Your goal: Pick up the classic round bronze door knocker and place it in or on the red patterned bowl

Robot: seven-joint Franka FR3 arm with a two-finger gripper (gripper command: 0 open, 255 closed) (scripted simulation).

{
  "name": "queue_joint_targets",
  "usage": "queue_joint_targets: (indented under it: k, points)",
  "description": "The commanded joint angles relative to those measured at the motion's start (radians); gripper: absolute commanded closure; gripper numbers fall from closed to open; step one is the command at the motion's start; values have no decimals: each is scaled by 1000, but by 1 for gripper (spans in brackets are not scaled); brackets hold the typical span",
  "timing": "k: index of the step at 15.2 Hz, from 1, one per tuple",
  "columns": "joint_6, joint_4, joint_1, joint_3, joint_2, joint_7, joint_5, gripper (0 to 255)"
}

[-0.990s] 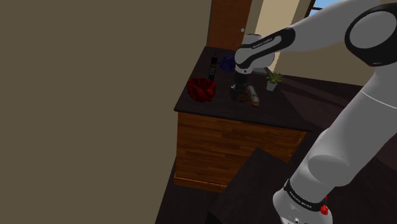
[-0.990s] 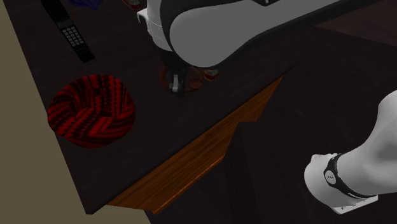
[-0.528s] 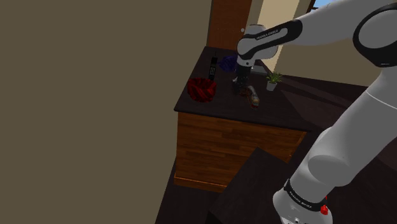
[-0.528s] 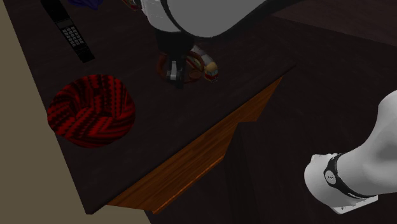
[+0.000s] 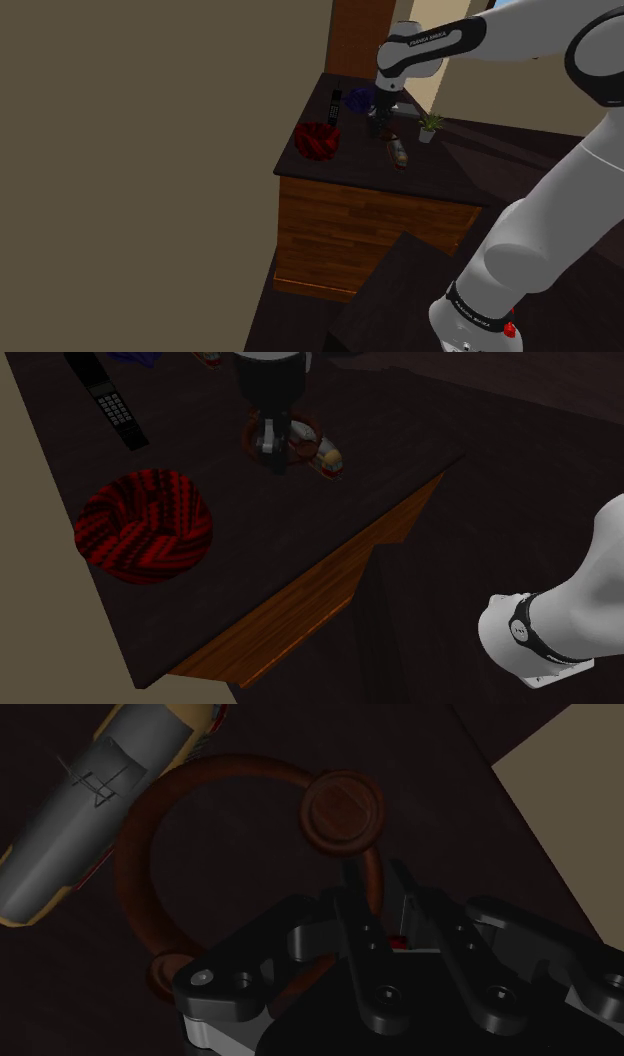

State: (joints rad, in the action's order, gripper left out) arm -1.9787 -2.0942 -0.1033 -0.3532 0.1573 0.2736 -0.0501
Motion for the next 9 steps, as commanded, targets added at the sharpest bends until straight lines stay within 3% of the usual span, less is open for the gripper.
queue_joint_targets:
  k: [1, 6, 9]
  points:
    - [27, 21, 1, 2, 6, -2, -2, 255]
    - [88, 74, 2, 5, 15, -4, -3, 255]
    - [95, 163, 26, 24, -72, -34, 28, 255]
